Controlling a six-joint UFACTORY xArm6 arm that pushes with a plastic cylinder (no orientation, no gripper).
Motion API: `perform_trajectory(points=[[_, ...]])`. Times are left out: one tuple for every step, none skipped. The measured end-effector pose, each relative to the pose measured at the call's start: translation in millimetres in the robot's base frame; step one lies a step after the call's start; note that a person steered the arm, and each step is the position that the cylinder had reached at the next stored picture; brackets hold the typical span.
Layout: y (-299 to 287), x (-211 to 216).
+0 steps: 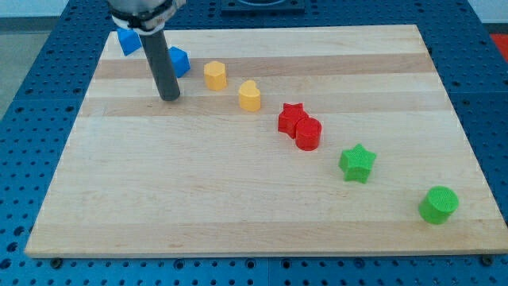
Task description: Push the blue cube towards the top center of the board
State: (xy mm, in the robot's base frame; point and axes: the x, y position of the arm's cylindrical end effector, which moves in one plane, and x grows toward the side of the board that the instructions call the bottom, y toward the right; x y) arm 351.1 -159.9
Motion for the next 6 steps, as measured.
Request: perform_trajectory(points=[[-11,-26],[-26,-37],[-33,-56],[-26,-61],[-8,-61],[29,-61]])
